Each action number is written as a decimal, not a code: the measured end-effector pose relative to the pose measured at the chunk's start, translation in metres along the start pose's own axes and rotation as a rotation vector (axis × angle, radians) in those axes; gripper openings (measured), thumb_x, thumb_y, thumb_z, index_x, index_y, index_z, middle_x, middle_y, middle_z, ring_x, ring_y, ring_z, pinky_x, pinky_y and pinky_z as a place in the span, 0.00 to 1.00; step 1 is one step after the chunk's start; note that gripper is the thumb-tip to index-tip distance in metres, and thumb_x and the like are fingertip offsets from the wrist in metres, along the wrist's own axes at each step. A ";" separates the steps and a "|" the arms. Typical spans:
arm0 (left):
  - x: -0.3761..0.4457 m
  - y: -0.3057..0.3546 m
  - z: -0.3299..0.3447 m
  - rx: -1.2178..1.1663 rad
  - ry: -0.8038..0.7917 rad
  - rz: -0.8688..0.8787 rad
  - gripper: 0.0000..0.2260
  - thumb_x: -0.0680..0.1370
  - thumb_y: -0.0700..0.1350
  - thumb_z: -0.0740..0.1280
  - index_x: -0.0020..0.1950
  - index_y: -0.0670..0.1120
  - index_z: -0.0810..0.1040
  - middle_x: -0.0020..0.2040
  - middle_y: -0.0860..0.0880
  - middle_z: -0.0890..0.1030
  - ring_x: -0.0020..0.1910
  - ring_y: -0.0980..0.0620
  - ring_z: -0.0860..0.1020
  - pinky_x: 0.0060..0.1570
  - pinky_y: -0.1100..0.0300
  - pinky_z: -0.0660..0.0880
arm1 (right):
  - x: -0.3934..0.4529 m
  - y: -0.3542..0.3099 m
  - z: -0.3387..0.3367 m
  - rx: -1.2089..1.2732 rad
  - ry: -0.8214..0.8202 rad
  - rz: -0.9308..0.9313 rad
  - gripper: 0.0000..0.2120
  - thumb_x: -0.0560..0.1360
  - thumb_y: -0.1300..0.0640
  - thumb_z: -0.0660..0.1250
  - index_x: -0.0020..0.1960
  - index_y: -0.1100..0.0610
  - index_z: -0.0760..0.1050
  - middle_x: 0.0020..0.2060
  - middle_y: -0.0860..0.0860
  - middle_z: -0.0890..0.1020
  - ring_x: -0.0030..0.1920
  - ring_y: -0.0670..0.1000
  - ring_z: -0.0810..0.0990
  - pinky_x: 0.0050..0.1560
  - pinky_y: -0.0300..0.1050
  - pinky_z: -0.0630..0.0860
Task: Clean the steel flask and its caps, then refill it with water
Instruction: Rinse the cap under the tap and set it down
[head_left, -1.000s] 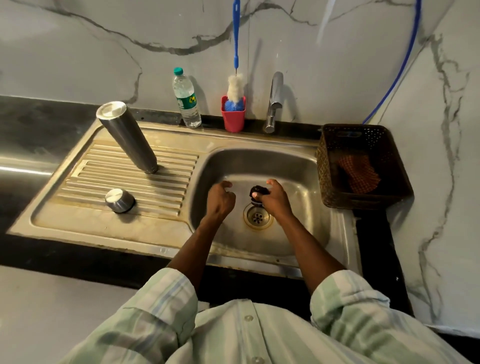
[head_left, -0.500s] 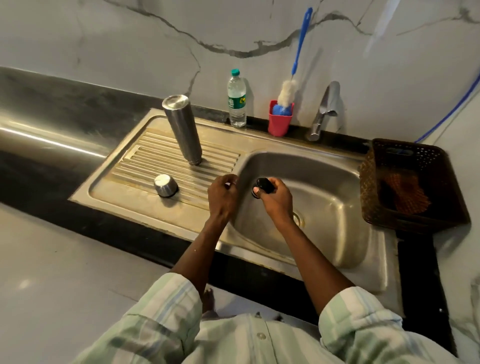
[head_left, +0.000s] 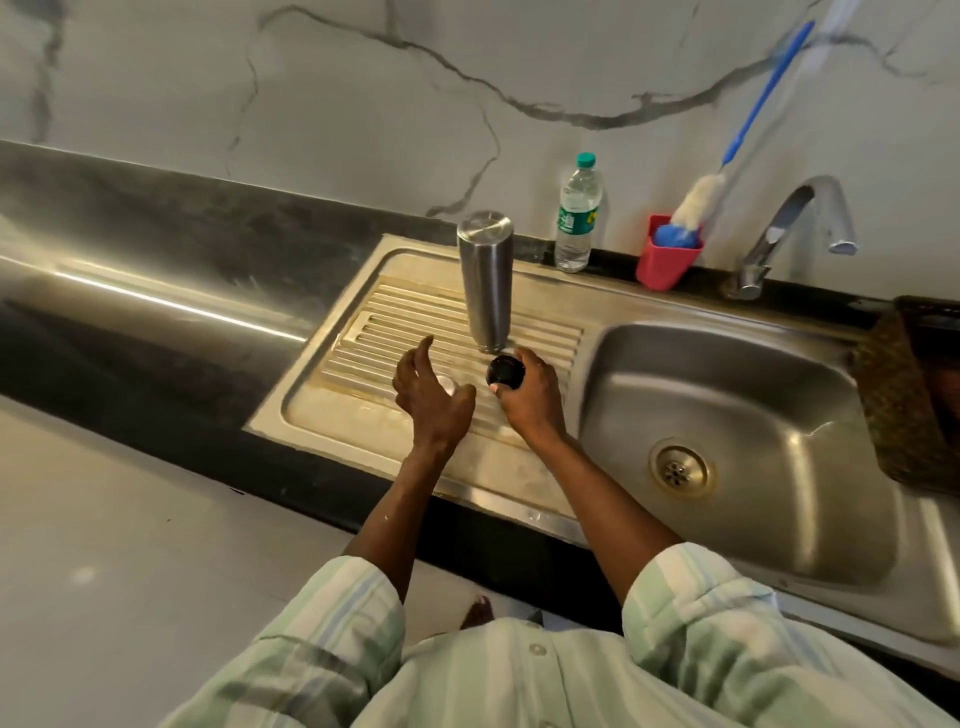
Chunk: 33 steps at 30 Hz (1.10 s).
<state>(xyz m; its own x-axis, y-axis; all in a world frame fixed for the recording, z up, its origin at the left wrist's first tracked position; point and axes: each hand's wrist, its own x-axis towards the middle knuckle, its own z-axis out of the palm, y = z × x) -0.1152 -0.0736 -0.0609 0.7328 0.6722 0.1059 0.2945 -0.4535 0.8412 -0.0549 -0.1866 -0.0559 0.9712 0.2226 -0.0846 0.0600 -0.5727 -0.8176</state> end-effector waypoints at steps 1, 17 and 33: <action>0.003 -0.005 -0.003 0.012 -0.058 0.002 0.38 0.66 0.48 0.65 0.76 0.48 0.63 0.70 0.44 0.66 0.70 0.44 0.61 0.67 0.49 0.59 | 0.001 0.000 0.005 -0.014 0.003 0.011 0.29 0.72 0.57 0.73 0.71 0.54 0.68 0.64 0.58 0.75 0.64 0.58 0.72 0.62 0.46 0.69; 0.002 -0.048 -0.001 -0.013 -0.085 -0.087 0.33 0.71 0.44 0.76 0.73 0.45 0.67 0.67 0.43 0.74 0.68 0.42 0.68 0.70 0.46 0.60 | -0.013 0.013 0.012 -0.047 0.022 0.011 0.39 0.72 0.58 0.72 0.77 0.59 0.56 0.74 0.58 0.62 0.75 0.57 0.60 0.73 0.47 0.60; -0.087 0.069 0.110 -0.138 -0.123 0.288 0.31 0.67 0.56 0.74 0.66 0.43 0.75 0.60 0.46 0.78 0.58 0.47 0.76 0.58 0.54 0.75 | -0.007 0.096 -0.134 0.099 0.258 0.077 0.09 0.77 0.62 0.66 0.54 0.57 0.82 0.51 0.53 0.85 0.53 0.51 0.82 0.54 0.38 0.74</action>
<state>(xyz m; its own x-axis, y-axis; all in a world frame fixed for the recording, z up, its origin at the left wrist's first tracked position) -0.0911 -0.2276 -0.0707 0.8449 0.4483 0.2918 -0.0154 -0.5250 0.8509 -0.0245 -0.3492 -0.0576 0.9994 -0.0342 -0.0112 -0.0267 -0.4973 -0.8671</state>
